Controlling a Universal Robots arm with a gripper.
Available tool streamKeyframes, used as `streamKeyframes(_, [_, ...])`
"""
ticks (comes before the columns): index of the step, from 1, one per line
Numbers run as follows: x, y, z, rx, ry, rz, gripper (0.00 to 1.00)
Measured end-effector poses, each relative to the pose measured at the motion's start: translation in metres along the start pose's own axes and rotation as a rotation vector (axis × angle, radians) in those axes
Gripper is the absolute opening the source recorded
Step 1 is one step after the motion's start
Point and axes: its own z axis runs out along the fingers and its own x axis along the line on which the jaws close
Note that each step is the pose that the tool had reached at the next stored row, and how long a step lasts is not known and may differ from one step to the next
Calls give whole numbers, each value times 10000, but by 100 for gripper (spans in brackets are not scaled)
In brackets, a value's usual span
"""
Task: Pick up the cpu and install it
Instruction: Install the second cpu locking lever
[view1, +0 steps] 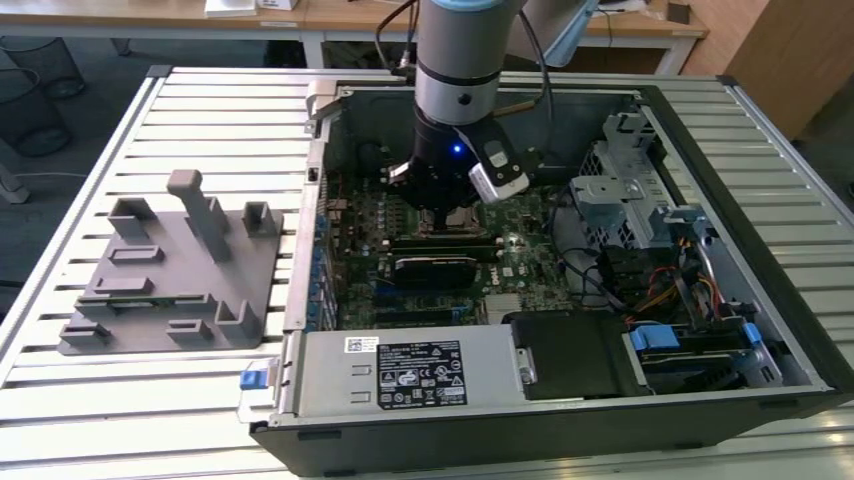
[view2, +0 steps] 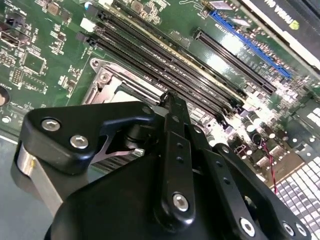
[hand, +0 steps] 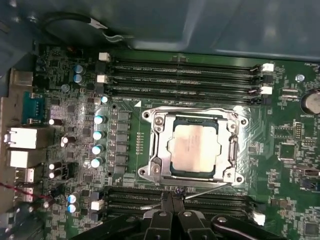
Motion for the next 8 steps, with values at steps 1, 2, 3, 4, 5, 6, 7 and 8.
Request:
streamKeyframes(1, [0,0,13,-29,-1,0,11])
streamKeyframes(2, [0,-1,25,-62,-3,1,11])
streamKeyframes(3, [0,-3,32,-114,-3,-1,11])
streamKeyframes(4, [3,-9,35,-203,-8,-2,11])
streamKeyframes(5, [7,-19,38,-316,-15,-4,11])
streamKeyframes(6, [9,-27,40,-422,-20,-5,11])
streamKeyframes(7, [10,-34,42,-490,-23,-6,11])
streamKeyframes(8, [10,-40,44,-541,-27,-7,11])
